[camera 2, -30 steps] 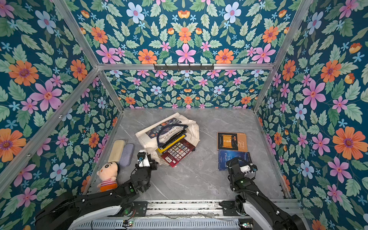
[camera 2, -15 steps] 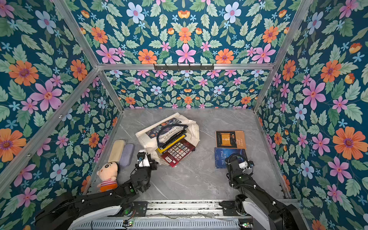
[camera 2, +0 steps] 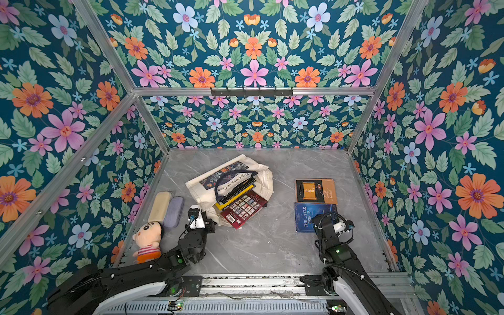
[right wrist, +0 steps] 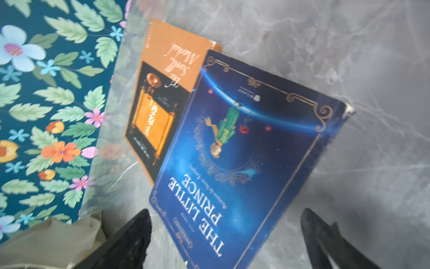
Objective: Take out the books from the canvas bag
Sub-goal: Place the book at the center of the board.
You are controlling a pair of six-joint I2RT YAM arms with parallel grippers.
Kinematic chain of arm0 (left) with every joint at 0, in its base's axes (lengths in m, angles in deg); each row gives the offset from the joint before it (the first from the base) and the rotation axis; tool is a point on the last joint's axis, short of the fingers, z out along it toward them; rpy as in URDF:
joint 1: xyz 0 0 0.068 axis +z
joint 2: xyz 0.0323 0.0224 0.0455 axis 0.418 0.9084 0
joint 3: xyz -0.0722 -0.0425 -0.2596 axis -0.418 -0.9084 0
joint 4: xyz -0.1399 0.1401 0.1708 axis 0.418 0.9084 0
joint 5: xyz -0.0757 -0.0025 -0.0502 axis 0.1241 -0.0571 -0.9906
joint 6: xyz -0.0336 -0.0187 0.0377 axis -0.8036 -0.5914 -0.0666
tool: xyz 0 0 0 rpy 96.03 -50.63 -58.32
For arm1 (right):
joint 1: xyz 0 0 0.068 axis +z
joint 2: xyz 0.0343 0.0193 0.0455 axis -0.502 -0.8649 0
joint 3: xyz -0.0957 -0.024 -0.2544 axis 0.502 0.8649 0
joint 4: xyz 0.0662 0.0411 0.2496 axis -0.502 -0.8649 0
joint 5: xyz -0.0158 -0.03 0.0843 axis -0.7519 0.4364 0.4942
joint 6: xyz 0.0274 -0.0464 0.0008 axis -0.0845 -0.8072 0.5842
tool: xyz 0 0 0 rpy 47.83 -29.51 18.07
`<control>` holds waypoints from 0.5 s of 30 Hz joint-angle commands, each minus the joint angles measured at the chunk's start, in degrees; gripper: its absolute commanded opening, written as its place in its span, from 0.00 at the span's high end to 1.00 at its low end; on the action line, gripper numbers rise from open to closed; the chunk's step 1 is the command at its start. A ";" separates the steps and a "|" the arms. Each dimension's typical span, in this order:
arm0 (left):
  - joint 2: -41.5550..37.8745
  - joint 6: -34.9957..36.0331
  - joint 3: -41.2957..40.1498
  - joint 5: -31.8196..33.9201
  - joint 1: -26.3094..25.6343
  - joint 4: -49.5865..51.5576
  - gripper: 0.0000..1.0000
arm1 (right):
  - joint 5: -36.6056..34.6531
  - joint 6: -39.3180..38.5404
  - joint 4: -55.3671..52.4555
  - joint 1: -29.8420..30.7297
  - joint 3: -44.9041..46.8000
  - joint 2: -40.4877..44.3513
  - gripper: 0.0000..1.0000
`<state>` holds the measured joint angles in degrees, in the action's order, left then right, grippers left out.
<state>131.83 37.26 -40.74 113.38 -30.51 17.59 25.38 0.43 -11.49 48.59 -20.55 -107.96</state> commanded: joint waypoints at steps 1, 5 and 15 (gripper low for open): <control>-0.05 0.29 0.00 0.79 0.05 -0.86 1.00 | 4.25 -6.58 1.14 0.12 -2.04 0.02 0.06; -0.07 0.28 0.01 0.71 0.04 -0.75 1.00 | 9.11 -8.05 4.70 2.88 -4.76 -3.60 0.09; -0.56 0.16 -0.08 0.57 0.06 -0.73 1.00 | 1.61 -10.68 18.03 26.16 -11.79 -17.25 0.14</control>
<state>131.57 37.26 -40.74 113.34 -30.51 17.77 28.25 -8.99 -0.17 72.39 -31.39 -122.06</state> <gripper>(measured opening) 0.049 0.869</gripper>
